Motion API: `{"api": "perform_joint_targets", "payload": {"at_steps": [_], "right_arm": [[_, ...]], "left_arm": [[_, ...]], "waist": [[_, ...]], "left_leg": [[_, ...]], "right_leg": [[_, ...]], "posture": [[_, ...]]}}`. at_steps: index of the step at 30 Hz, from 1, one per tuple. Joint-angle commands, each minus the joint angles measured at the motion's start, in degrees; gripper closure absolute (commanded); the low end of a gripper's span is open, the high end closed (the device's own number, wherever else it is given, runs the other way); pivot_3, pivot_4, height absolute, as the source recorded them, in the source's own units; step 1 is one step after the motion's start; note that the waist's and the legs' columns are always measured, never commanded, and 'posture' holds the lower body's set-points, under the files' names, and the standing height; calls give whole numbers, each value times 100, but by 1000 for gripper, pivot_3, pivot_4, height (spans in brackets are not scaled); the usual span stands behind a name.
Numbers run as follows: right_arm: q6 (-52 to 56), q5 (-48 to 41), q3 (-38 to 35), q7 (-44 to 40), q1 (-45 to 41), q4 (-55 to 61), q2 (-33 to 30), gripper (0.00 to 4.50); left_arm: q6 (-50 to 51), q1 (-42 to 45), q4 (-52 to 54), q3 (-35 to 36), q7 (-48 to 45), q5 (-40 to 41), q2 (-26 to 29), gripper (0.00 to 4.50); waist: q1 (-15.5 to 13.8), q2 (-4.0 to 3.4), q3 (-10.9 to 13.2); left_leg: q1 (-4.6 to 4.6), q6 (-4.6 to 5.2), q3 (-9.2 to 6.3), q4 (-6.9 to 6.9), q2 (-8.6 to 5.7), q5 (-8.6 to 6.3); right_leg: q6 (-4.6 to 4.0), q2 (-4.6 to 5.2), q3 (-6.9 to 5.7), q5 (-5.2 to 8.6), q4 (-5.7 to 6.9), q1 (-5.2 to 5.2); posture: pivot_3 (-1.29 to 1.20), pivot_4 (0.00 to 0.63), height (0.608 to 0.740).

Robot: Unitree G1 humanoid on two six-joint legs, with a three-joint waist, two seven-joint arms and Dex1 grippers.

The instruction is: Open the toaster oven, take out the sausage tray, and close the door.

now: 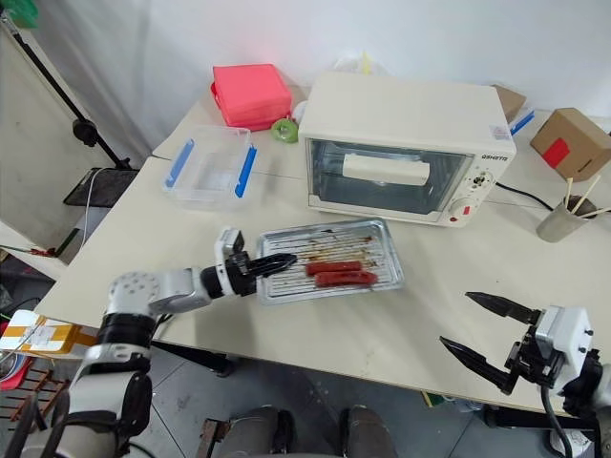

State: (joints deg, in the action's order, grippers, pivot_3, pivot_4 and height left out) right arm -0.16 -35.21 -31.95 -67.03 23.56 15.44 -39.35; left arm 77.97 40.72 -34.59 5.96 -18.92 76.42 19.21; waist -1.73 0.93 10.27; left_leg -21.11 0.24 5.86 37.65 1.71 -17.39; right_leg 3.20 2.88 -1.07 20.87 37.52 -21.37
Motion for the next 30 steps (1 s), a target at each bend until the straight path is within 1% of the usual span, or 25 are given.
{"api": "perform_joint_targets", "payload": {"at_steps": [1, 4, 8, 11, 15, 16, 17, 19, 20, 21, 23, 24, 26, 27, 29, 30], "right_arm": [[-133, -24, -248, 91, 183, 131, 85, 26], [-151, -26, -260, 131, 282, 195, 113, 26], [-175, -14, -234, 226, 351, 277, 151, 26], [-176, -11, -214, 283, 366, 312, 160, 0], [-174, -5, -193, 330, 379, 336, 164, 0], [-182, -4, -193, 331, 395, 341, 171, 0], [-185, 6, -163, 324, 378, 324, 162, 0], [-181, 17, -114, 321, 321, 291, 137, 0], [-174, 23, -90, 322, 283, 268, 127, 0], [-178, 34, -68, 308, 249, 245, 116, 0], [-170, 43, -30, 289, 189, 208, 105, 0], [-161, 41, -14, 269, 162, 199, 94, 0], [-117, 24, 41, 227, 32, 156, 30, 0], [-100, 25, 71, 210, -39, 133, 5, 0], [-83, 25, 125, 169, -172, 85, -36, 0], [-68, 13, 166, 132, -261, 62, -70, 0]], "left_arm": [[-85, 207, -480, -652, -627, -1104, -335, 4500], [-163, 463, -728, -837, -957, -1708, -514, 4500], [-175, 727, -958, -854, -1249, -2301, -700, 4500], [-123, 777, -890, -888, -1560, -2622, -703, 3879], [-76, 721, -599, -760, -1822, -2846, -642, 2666], [-49, 691, -522, -737, -1883, -2882, -634, 2432], [55, 571, -154, -579, -1885, -2804, -465, 2041], [174, 357, 462, -413, -1959, -2722, -161, 1505], [150, 201, 800, -340, -2022, -2704, 5, 1098], [80, 55, 1090, -416, -2151, -2761, 194, 889], [-479, -335, 1705, -664, -2503, -3085, 667, 317], [-959, -555, 2016, -809, -2884, -3265, 950, 72], [-2113, -1058, 2495, -877, -3643, -3662, 1581, 29], [-2834, -1313, 2642, -908, -4010, -3937, 1851, 29], [-4054, -1692, 2702, -903, -4647, -4366, 2250, 29], [-4899, -1873, 2659, -739, -4805, -4590, 2315, 29]], "waist": [[-5, -10, -6], [-6, -36, -21], [-14, -39, -23], [6, -38, -23], [36, -36, -21], [45, -34, -21], [47, -34, -20], [87, -28, -17], [118, -24, -15], [170, -20, -12], [260, -18, -11], [290, -18, -11], [381, -17, -10], [381, -18, -10], [397, -15, -9], [369, -16, -8]], "left_leg": [[0, 0, -2, -2, -2, 0], [6, 0, -2, -4, -6, 0], [8, 3, -9, -8, -17, 1], [12, 6, -11, -20, -22, 1], [7, 6, -10, -32, -22, 1], [4, 6, -10, -34, -21, 2], [1, 6, -9, -36, -20, 2], [1, 4, -9, -39, -17, 3], [2, 0, -9, -45, -14, 6], [0, -2, -9, -44, -11, 7], [4, -11, -9, -48, -3, 13], [8, -18, -9, -52, 0, 17], [17, -29, -9, -57, 1, 23], [33, -34, -6, -68, 2, 25], [49, -37, -10, -74, 6, 25], [53, -40, -4, -81, 7, 24]], "right_leg": [[2, 2, -1, 0, -1, 2], [7, 8, -1, -2, -6, 10], [15, 20, -7, -1, -9, 17], [20, 26, -8, 0, -14, 19], [23, 26, -8, 2, -19, 10], [24, 26, -8, 2, -19, 6], [24, 25, -8, 2, -18, 0], [24, 23, -7, 3, -17, -4], [24, 20, -5, 3, -14, -8], [23, 17, -4, 3, -12, -10], [21, 9, -3, 4, -10, -10], [18, 5, -2, 5, -8, -10], [13, 2, 0, 7, -1, -9], [4, -9, 17, 4, 0, -9], [-7, -15, 21, 8, 1, 0], [-14, -15, 26, 8, 1, 0]], "posture": [[0, 150, 740], [0, 150, 740], [0, 150, 740], [0, 150, 740], [0, 150, 740], [0, 150, 740], [0, 150, 740], [0, 150, 740], [0, 150, 740], [0, 150, 740], [0, 150, 740], [0, 150, 740], [0, 150, 740], [0, 150, 740], [0, 150, 740], [0, 150, 740]]}}
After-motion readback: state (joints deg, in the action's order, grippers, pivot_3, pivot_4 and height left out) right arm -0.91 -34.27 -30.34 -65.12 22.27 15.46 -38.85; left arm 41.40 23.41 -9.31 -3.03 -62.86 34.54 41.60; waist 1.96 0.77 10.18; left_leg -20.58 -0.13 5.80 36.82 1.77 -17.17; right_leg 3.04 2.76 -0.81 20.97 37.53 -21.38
